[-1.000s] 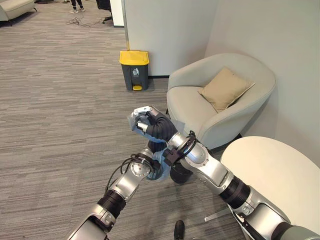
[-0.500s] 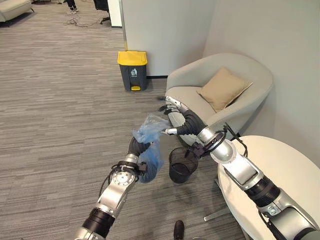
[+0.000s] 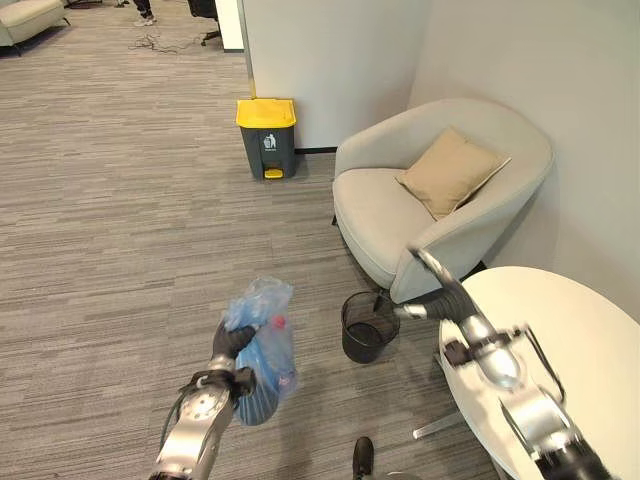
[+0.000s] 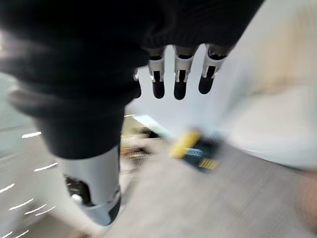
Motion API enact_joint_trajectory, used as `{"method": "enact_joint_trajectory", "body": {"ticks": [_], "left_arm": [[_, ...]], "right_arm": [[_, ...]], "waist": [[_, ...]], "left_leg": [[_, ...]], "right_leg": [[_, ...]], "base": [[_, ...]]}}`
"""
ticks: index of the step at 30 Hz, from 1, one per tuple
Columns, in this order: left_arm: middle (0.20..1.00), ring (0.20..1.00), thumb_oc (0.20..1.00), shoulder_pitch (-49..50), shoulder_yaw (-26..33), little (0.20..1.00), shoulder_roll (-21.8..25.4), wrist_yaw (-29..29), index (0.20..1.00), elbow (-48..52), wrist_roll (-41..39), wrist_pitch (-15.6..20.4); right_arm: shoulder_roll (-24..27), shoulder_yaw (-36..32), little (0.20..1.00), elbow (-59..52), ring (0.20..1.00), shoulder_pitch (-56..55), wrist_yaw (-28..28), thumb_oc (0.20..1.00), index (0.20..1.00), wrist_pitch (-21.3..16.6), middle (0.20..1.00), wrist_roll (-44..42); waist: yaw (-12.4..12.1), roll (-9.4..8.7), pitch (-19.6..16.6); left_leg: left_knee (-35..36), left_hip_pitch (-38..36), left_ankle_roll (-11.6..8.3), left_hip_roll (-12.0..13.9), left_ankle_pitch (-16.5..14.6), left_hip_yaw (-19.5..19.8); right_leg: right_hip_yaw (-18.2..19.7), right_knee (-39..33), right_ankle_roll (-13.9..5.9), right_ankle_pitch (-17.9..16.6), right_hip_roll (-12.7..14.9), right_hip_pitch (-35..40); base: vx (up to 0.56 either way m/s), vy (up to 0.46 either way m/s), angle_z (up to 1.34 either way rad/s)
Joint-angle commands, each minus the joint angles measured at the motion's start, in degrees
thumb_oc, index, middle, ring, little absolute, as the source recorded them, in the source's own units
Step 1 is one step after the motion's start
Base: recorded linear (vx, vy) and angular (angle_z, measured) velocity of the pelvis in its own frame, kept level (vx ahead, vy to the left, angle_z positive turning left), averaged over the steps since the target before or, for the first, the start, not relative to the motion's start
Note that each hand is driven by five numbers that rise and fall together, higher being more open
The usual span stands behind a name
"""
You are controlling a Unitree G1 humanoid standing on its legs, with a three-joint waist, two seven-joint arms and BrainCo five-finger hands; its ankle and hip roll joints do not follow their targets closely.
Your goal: Gather garbage on tea table into small bin, then transfer packed bag to large trash can.
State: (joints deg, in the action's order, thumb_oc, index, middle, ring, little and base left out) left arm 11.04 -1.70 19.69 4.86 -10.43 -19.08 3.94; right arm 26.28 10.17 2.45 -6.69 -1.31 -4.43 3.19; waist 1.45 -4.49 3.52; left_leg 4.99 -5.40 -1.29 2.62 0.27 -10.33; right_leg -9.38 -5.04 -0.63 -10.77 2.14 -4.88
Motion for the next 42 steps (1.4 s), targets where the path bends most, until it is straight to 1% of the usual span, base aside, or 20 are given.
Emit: {"method": "enact_joint_trajectory", "body": {"ticks": [1, 4, 6, 10, 15, 21, 22, 23, 24, 25, 26, 27, 29, 32, 35, 36, 37, 39, 40, 42], "left_arm": [[0.200, 0.200, 0.200, -1.9, 2.3, 0.200, 2.1, -2.2, 0.200, -1.5, -0.5, 2.3], [0.200, 0.200, 0.200, 1.3, 6.5, 0.200, 0.5, -3.3, 0.200, -6.6, -3.5, 1.7], [0.200, 0.200, 0.200, 1.3, 6.5, 0.200, 0.5, -3.3, 0.200, -6.7, -3.5, 1.7], [0.200, 0.200, 0.200, 3.0, 10.4, 0.200, -3.1, -2.4, 0.200, -13.9, -10.6, 0.9], [0.200, 0.200, 0.200, 3.5, 11.4, 0.200, -4.3, -1.6, 0.200, -17.0, -14.1, 0.8], [0.200, 0.200, 0.200, 2.6, 10.4, 0.200, -2.7, -1.2, 0.200, -16.9, -11.7, 1.6], [0.200, 0.200, 0.200, 1.0, 9.5, 0.200, -1.7, -0.8, 0.200, -16.1, -10.9, 2.1], [0.200, 0.200, 0.200, -0.3, 8.8, 0.200, -1.1, -0.5, 0.200, -15.3, -10.1, 2.3], [0.200, 0.200, 0.200, -0.3, 8.8, 0.200, -1.1, -0.5, 0.200, -15.3, -10.1, 2.3], [0.200, 0.200, 0.200, -0.7, 8.3, 0.200, -0.8, -0.4, 0.200, -15.0, -9.5, 2.3], [0.200, 0.200, 0.200, -0.9, 7.7, 0.200, -0.5, -1.0, 0.200, -15.1, -8.7, 2.0], [0.200, 0.200, 0.200, -1.0, 7.2, 0.200, -0.3, -1.0, 0.200, -15.3, -7.8, 1.9], [0.200, 0.200, 0.200, -0.9, 7.0, 0.200, -0.3, -1.0, 0.200, -15.3, -7.3, 1.8], [0.200, 0.200, 0.200, -1.3, 6.8, 0.200, 0.1, -0.9, 0.200, -15.3, -6.6, 1.8], [0.200, 0.200, 0.200, -2.6, 6.5, 0.200, 1.6, -0.8, 0.200, -14.6, -5.7, 1.8], [0.200, 0.200, 0.200, -2.7, 6.5, 0.200, 1.6, -0.8, 0.200, -14.6, -5.7, 1.8], [0.200, 0.200, 0.200, -3.4, 6.3, 0.200, 2.2, -0.4, 0.200, -14.6, -5.5, 2.1], [0.200, 0.200, 0.200, -4.3, 6.0, 0.200, 2.9, -0.1, 0.200, -14.4, -5.3, 2.2], [0.200, 0.200, 0.200, -4.9, 5.5, 0.200, 2.9, 0.1, 0.200, -14.3, -5.3, 2.5], [0.200, 0.200, 0.200, -5.0, 5.4, 0.200, 2.9, 0.0, 0.200, -14.2, -5.6, 2.5]], "right_arm": [[-0.1, -1.8, 1.000, 0.1, 1.000, 4.1, 1.0, 1.000, 1.000, -0.7, 1.000, -2.3], [-0.8, -5.2, 1.000, 5.8, 1.000, 0.2, 1.4, 1.000, 1.000, -0.1, 1.000, -2.6], [-0.8, -5.1, 1.000, 5.9, 1.000, 0.3, 1.4, 1.000, 1.000, -0.2, 1.000, -2.6], [-0.8, -6.4, 1.000, 10.6, 1.000, -1.1, 1.4, 1.000, 1.000, 1.1, 1.000, -0.8], [-0.5, -5.6, 1.000, 11.5, 1.000, -0.6, 1.3, 1.000, 1.000, 1.4, 1.000, -1.1], [0.3, -4.3, 1.000, 12.3, 1.000, 0.6, 0.5, 1.000, 1.000, 0.7, 1.000, -1.1], [0.2, -4.2, 1.000, 13.2, 1.000, 1.3, -0.4, 1.000, 1.000, 0.5, 1.000, -1.6], [0.1, -4.4, 1.000, 14.6, 1.000, 1.5, -1.3, 1.000, 1.000, 0.6, 1.000, -1.8], [0.1, -4.4, 1.000, 14.7, 1.000, 1.5, -1.3, 1.000, 1.000, 0.5, 1.000, -1.8], [0.0, -4.3, 1.000, 15.8, 1.000, 1.6, -1.7, 1.000, 1.000, 0.6, 1.000, -1.9], [-0.2, -4.3, 1.000, 16.8, 1.000, 1.5, -1.8, 1.000, 1.000, 0.9, 1.000, -1.8], [-0.5, -3.9, 1.000, 17.3, 1.000, 1.9, -1.7, 1.000, 1.000, 1.3, 1.000, -1.8], [-0.8, -3.7, 1.000, 17.6, 1.000, 2.1, -1.7, 1.000, 1.000, 1.4, 1.000, -1.9], [-1.7, -3.4, 1.000, 18.4, 1.000, 3.1, -2.2, 1.000, 1.000, 2.0, 1.000, -1.6], [-3.3, -2.7, 1.000, 18.5, 1.000, 4.2, -2.3, 1.000, 1.000, 2.1, 1.000, -1.9], [-3.3, -2.7, 1.000, 18.5, 1.000, 4.3, -2.3, 1.000, 1.000, 2.0, 1.000, -1.9], [-3.6, -2.5, 1.000, 18.6, 1.000, 4.7, -2.5, 1.000, 1.000, 2.0, 1.000, -1.9], [-4.0, -2.3, 1.000, 18.4, 1.000, 4.9, -2.7, 1.000, 1.000, 1.9, 1.000, -2.2], [-4.1, -2.2, 1.000, 18.6, 1.000, 5.0, -3.1, 1.000, 1.000, 1.8, 1.000, -2.5], [-4.1, -2.1, 1.000, 18.6, 1.000, 5.2, -3.1, 1.000, 1.000, 1.8, 1.000, -2.9]], "waist": [[0.9, -0.46, -0.6], [0.7, -0.37, -0.1], [0.8, -0.36, -0.1], [0.2, -0.75, 0.7], [-0.3, -1.07, 2.0], [-0.8, -1.69, 3.9], [-1.3, -2.06, 5.6], [-1.3, -2.14, 6.3], [-1.3, -2.12, 6.2], [-0.8, -2.09, 6.3], [-0.1, -1.44, 5.7], [0.1, -1.25, 5.6], [0.2, -1.16, 5.7], [-0.3, -1.13, 6.0], [-0.6, -1.32, 7.0], [-0.6, -1.39, 7.0], [-0.6, -1.59, 7.6], [-0.4, -1.38, 8.3], [0.4, -1.00, 8.8], [0.7, -0.78, 8.9]], "left_leg": [[-0.3, 1.6, -0.35, -0.9, -2.7, 2.3], [-0.6, 1.7, -0.48, -0.7, -2.7, 2.7], [-0.6, 1.7, -0.49, -0.7, -2.7, 2.8], [-2.4, 2.5, -0.76, -0.4, -3.0, 3.6], [-5.2, 3.9, -0.95, 0.0, -3.7, 4.3], [-7.6, 7.6, -1.61, 0.2, -3.3, 4.7], [-10.7, 11.0, -2.00, 0.2, -3.1, 4.4], [-12.7, 12.8, -2.02, 1.1, -3.6, 0.9], [-12.8, 13.0, -2.02, 1.2, -3.7, 0.9], [-13.7, 13.2, -1.68, 2.0, -4.1, -1.9], [-13.5, 11.9, -1.79, 3.0, -6.1, -4.4], [-13.8, 12.0, -1.46, 2.9, -6.4, -4.5], [-13.9, 12.0, -1.17, 2.6, -6.8, -4.4], [-13.6, 12.2, -0.02, 1.5, -7.6, -4.0], [-12.6, 11.1, 2.23, -0.8, -9.1, -3.1], [-12.6, 11.1, 2.30, -0.9, -9.2, -3.2], [-12.7, 11.6, 3.18, -1.5, -8.0, -3.3], [-12.5, 10.9, 3.90, -1.9, -8.3, -2.5], [-11.0, 9.2, 4.13, -2.5, -8.4, -1.5], [-10.0, 8.3, 4.15, -2.8, -8.3, -1.2]], "right_leg": [[1.7, 1.9, -5.78, 12.0, 2.3, 6.8], [1.4, 2.2, -5.51, 12.5, 2.2, 6.8], [1.3, 2.2, -5.51, 12.5, 2.2, 6.8], [1.0, 2.8, -4.90, 13.5, 1.8, 6.9], [0.6, 3.2, -4.28, 14.2, 1.5, 6.9], [-1.3, 3.6, -4.08, 14.2, 1.9, 5.6], [-3.2, 4.1, -3.99, 14.0, 2.8, 4.5], [-6.3, 4.4, -4.15, 13.9, 3.9, 3.9], [-6.3, 4.4, -4.15, 13.9, 3.9, 3.9], [-7.9, 4.5, -4.33, 13.8, 4.6, 3.7], [-8.9, 4.7, -4.92, 14.6, 4.8, 4.3], [-9.2, 5.3, -5.22, 14.6, 5.3, 4.4], [-9.2, 5.8, -5.49, 14.7, 5.7, 4.4], [-8.9, 8.3, -6.37, 15.0, 7.4, 3.9], [-6.5, 17.5, -7.87, 14.0, 10.5, 0.2], [-6.4, 17.7, -7.95, 14.1, 10.7, 0.0], [-6.1, 20.0, -7.56, 12.2, 11.3, -1.4], [-3.9, 24.8, -7.60, 11.1, 10.8, -3.9], [-1.0, 27.0, -7.11, 11.5, 8.3, -7.6], [-0.3, 26.0, -6.99, 11.6, 7.5, -8.6]], "base": [[0.00, 0.000, 0.00], [-0.01, -0.032, 0.03], [0.00, -0.015, 0.01], [-0.02, -0.065, 0.04], [-0.03, -0.046, 0.12], [-0.08, -0.026, 0.22], [-0.24, -0.003, 0.35], [-0.20, 0.001, 0.47], [-0.08, 0.044, 0.96], [0.11, 0.091, 1.28], [0.17, 0.176, 1.26], [0.22, 0.209, 0.81], [0.09, 0.135, 0.51], [0.07, 0.201, 0.12], [0.10, 0.289, -0.01], [-0.01, 0.155, -0.18], [-0.01, 0.114, -0.01], [0.10, 0.171, 0.22], [0.14, 0.139, 0.15], [0.18, 0.092, 0.24]]}}
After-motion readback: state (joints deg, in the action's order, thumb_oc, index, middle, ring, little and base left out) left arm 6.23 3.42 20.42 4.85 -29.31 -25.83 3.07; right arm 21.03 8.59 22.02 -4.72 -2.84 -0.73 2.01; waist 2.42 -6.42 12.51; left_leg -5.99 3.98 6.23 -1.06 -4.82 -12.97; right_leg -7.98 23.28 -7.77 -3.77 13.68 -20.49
